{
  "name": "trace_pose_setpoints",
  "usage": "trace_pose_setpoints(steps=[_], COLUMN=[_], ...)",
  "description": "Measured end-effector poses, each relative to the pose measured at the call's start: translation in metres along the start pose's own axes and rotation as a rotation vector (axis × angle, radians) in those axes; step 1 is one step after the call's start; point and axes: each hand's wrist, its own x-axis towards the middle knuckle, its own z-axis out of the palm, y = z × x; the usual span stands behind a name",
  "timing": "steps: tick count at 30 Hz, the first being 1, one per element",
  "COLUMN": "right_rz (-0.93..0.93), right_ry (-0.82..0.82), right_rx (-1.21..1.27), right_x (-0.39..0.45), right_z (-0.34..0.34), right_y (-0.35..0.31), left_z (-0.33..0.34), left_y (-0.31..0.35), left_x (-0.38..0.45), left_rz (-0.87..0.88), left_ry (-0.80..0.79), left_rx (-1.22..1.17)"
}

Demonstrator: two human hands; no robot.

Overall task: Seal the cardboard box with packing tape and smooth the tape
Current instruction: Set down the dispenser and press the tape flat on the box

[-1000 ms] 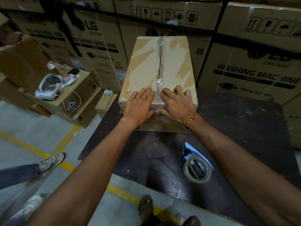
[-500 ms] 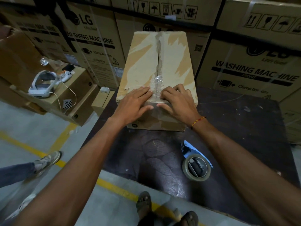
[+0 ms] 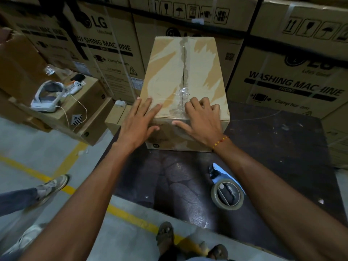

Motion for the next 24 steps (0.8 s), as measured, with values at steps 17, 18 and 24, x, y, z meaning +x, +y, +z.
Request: trace_pose_setpoints(steps=[17, 18, 24], right_rz=[-0.177, -0.154, -0.045], right_ry=[-0.167, -0.191, -0.424], right_rx=[0.137, 0.139, 0.154], right_x=[-0.002, 0.006, 0.035], right_z=[0.003, 0.001, 0.002], right_y=[0.000, -0.003, -0.014], left_z=[0.005, 0.005, 0.005], left_y=[0.007, 0.007, 0.007], left_x=[-0.002, -0.002, -0.002], left_rz=[-0.053, -0.051, -0.044], left_ry=[0.068, 0.068, 0.082], left_rx=[-0.162, -0.159, -0.156])
